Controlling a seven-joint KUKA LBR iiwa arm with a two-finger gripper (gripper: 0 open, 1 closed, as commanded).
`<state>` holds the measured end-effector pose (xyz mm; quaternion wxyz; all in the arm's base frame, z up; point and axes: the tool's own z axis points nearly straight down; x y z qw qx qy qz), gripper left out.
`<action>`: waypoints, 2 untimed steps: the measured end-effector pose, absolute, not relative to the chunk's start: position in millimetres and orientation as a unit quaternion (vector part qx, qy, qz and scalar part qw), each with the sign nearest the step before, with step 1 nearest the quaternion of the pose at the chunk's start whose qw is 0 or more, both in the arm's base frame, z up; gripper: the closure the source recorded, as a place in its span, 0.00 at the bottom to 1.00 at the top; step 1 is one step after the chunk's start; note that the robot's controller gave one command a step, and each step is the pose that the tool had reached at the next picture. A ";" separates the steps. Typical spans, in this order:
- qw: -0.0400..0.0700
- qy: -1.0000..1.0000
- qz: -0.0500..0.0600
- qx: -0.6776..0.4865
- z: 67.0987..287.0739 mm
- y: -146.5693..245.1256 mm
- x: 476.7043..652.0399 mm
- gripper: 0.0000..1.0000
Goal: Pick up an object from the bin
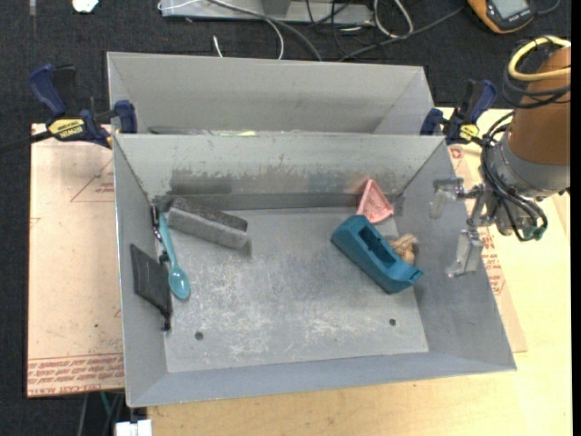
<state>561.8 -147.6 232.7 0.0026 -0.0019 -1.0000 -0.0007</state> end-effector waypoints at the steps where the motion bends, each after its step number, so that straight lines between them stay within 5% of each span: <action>1: -0.001 -1.000 0.000 0.000 236.7 -147.0 563.4 0.00; 2: -0.003 -0.999 0.000 -0.044 166.0 -123.5 570.0 0.00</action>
Offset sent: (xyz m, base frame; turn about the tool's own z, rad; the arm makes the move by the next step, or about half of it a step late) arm 0.0144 0.0538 -0.1627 0.2012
